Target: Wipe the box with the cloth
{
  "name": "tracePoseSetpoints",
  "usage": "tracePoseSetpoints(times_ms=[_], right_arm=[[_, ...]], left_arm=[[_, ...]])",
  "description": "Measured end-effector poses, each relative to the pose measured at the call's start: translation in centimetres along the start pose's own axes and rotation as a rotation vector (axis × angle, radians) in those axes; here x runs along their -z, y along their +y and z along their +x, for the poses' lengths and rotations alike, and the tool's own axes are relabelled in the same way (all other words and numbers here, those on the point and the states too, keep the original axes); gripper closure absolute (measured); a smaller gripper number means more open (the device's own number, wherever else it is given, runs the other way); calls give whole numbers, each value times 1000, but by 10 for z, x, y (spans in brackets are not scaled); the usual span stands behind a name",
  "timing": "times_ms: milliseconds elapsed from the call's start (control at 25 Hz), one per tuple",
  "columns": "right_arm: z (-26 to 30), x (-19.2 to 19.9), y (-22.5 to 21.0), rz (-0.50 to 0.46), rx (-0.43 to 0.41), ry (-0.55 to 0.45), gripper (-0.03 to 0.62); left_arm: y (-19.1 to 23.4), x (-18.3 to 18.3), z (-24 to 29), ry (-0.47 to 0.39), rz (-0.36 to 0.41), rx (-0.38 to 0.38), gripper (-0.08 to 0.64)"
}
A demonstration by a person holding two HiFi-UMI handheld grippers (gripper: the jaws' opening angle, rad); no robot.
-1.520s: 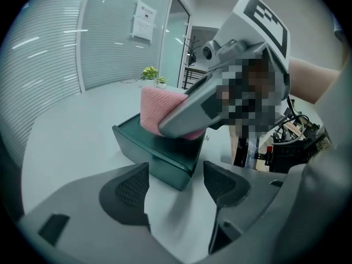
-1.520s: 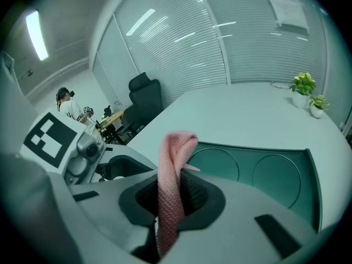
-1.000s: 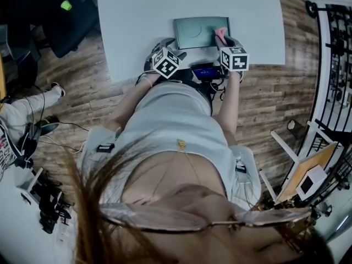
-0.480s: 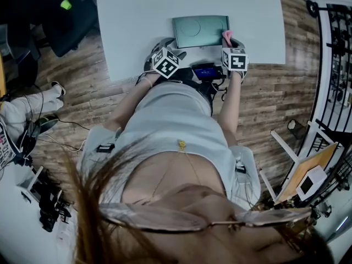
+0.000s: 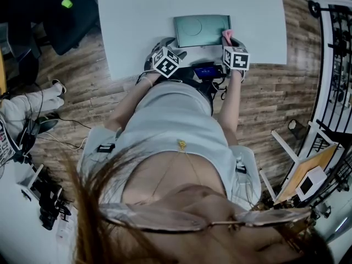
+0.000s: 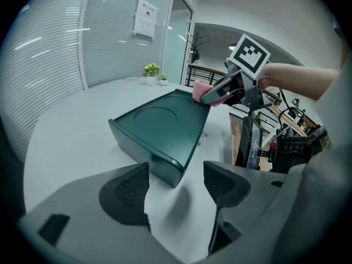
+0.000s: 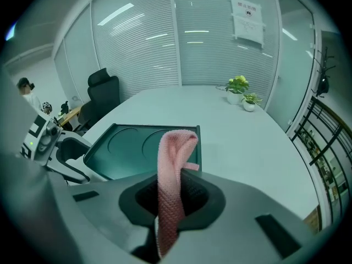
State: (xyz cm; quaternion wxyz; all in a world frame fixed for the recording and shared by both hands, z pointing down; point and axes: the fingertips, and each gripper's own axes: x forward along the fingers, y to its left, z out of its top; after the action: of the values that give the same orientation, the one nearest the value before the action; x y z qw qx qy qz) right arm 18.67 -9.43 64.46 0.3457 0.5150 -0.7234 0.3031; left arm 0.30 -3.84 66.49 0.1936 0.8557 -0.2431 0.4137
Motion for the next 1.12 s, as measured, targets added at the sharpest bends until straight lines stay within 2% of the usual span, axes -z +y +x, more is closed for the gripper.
tracePoseSetpoints(times_ms=[280,880,1120], right_arm=[[2,-1,9,8,-29,6,552],[8,-3,40,-50,-106,49,552],[13,-6,62,-63,-188,78,552]], left_arm=[[3,-3,1,-5,3,-3,249],[7,-2,3,8,8,1,249],[6,-3,4,14,9,6,249]])
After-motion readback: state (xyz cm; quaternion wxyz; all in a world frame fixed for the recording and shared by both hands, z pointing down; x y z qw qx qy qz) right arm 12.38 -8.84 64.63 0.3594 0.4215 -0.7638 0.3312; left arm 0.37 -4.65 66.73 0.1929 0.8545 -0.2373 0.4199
